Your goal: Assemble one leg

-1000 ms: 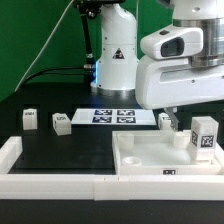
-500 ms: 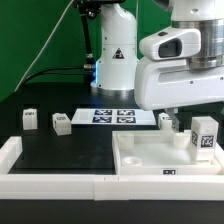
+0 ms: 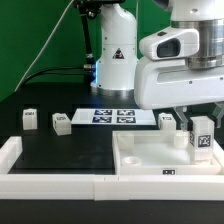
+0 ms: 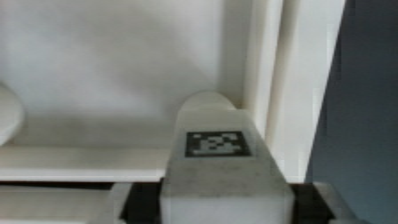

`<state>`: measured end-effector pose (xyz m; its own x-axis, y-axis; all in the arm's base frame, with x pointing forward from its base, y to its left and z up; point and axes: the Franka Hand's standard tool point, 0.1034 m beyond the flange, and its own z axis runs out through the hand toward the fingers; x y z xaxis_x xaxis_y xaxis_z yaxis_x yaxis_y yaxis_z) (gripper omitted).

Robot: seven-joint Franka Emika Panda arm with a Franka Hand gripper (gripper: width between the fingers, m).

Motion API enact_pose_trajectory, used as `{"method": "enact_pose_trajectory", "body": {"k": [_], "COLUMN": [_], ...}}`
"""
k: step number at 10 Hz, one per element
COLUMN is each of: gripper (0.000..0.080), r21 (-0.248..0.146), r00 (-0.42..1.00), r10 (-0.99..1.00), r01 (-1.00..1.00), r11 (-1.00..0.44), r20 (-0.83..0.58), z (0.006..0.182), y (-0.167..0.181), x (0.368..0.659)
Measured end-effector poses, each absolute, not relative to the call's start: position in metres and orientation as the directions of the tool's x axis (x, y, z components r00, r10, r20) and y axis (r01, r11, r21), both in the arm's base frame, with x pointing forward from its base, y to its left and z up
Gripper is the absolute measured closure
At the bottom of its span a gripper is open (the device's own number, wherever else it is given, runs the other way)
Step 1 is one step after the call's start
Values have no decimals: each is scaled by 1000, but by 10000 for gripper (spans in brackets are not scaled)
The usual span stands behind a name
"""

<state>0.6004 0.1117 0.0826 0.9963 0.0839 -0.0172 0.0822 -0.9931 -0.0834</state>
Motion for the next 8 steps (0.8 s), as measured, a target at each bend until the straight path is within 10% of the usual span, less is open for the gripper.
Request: {"method": "enact_pose_trajectory", "body": {"k": [8], "gripper": [506], "r21": [-101], "r00": [490], "r10": [-869], "r01": [-870], "r11": [-482], "r20": [-75], "z": [80], "y": [120], "x": [601]}}
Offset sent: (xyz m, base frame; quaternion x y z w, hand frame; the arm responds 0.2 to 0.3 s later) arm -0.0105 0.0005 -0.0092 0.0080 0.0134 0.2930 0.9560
